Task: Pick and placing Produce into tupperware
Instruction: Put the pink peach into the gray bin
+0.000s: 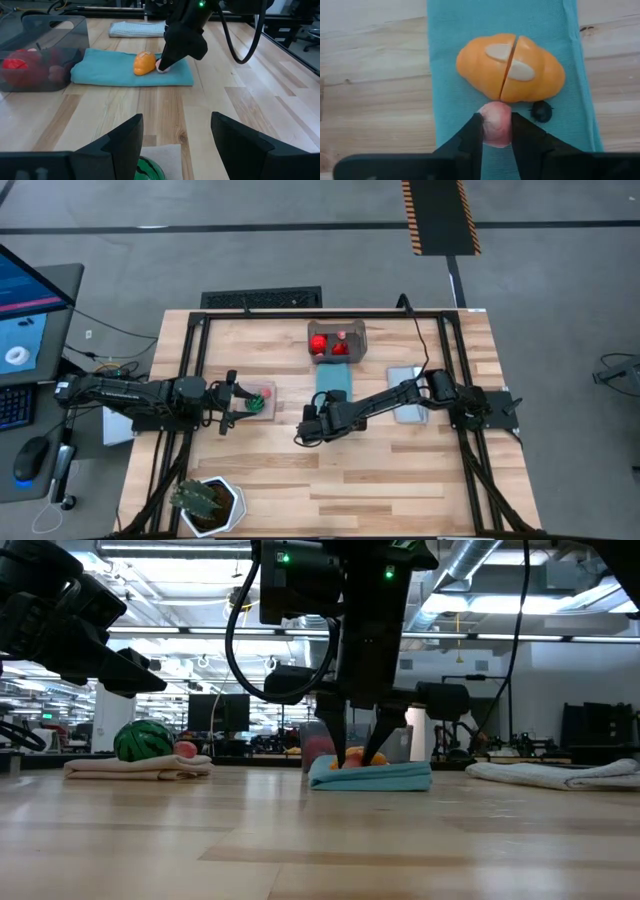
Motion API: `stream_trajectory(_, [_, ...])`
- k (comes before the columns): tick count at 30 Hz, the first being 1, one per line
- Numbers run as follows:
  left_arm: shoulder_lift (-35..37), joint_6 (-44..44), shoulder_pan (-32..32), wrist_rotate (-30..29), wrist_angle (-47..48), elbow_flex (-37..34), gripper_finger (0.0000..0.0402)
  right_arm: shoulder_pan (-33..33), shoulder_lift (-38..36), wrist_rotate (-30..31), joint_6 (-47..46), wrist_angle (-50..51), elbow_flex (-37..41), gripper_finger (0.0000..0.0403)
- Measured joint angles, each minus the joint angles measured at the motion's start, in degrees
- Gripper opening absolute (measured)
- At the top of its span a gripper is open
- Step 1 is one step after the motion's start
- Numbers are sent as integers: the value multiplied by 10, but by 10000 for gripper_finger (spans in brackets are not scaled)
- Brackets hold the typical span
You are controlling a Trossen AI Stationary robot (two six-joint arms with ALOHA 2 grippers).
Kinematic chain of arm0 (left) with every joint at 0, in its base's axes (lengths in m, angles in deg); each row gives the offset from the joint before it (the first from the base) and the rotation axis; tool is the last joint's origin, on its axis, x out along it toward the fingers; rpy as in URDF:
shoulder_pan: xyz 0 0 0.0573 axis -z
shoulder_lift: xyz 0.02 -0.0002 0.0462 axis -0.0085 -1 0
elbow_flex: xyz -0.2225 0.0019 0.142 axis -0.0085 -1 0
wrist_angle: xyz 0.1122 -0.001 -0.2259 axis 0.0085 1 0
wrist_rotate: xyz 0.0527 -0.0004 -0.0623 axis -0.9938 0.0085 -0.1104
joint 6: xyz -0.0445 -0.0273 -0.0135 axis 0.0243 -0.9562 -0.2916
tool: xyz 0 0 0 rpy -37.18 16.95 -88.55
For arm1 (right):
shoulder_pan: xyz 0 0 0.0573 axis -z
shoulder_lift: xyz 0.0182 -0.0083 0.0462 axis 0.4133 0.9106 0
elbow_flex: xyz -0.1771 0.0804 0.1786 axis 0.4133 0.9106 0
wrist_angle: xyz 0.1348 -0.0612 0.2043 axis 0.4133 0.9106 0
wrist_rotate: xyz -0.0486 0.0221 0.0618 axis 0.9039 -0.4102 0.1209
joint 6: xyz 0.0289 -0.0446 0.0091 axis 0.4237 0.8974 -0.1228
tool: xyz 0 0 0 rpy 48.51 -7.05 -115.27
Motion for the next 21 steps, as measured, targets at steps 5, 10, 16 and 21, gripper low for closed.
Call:
stream_trajectory(5, [0,0,0,0,0,0,224,-1,0,0,0,33,-23,121])
stream_trajectory(10, [0,0,0,0,0,0,224,-8,0,37,-5,107,-69,147])
stream_trajectory(16, [0,0,0,0,0,0,224,-5,0,71,-25,181,-111,133])
stream_trajectory(21, [0,0,0,0,0,0,224,10,0,119,-25,221,-128,111])
